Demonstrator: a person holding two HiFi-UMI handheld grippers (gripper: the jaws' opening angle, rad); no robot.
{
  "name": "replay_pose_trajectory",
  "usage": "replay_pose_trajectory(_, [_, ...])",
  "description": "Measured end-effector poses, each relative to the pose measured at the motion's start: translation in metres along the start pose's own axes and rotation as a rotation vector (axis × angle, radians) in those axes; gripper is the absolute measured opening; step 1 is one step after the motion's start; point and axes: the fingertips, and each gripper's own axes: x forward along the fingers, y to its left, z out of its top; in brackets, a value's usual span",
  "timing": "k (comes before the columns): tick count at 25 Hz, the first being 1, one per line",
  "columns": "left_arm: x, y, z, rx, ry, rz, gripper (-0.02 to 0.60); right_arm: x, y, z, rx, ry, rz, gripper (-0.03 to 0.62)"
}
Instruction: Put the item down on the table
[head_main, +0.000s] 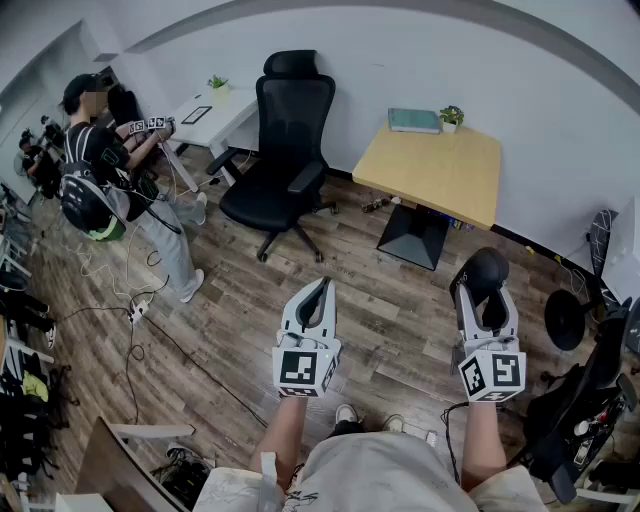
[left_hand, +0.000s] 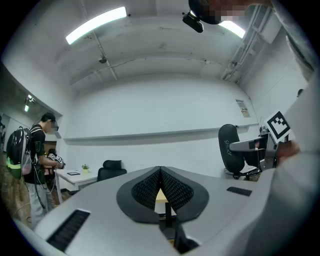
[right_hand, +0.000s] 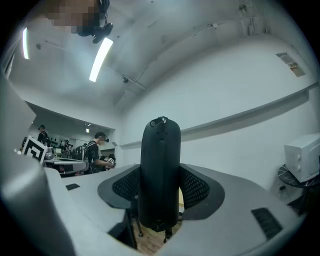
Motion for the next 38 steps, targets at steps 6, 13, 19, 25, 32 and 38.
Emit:
replay_pose_trajectory(6, [-0.011, 0.030, -0.002, -0.003, -0.004, 0.011, 0.008, 0.012, 0.030, -0.007, -0.003, 0.011, 0.011, 0.253])
replay_pose_trajectory(13, [-0.026, 0.071, -0.012, 0.007, -0.006, 0.043, 0.008, 0.033, 0.072, -0.021, -0.033, 0.035, 0.046, 0.255])
replay_pose_trajectory(19, [-0.035, 0.102, -0.023, 0.005, -0.001, 0.050, 0.008, 0.044, 0.099, -0.034, -0.052, 0.057, 0.041, 0.255])
replay_pose_trajectory(25, [-0.028, 0.115, -0.032, -0.010, 0.012, 0.045, 0.008, 0.054, 0.104, -0.041, -0.057, 0.090, 0.031, 0.255])
replay_pose_trajectory(32, [0.010, 0.110, -0.040, -0.006, 0.015, 0.035, 0.008, 0.083, 0.080, -0.053, -0.061, 0.095, 0.021, 0.255])
replay_pose_trajectory(38, [0.072, 0.102, -0.035, 0.029, 0.011, 0.026, 0.008, 0.124, 0.036, -0.056, -0.036, 0.083, 0.006, 0.255])
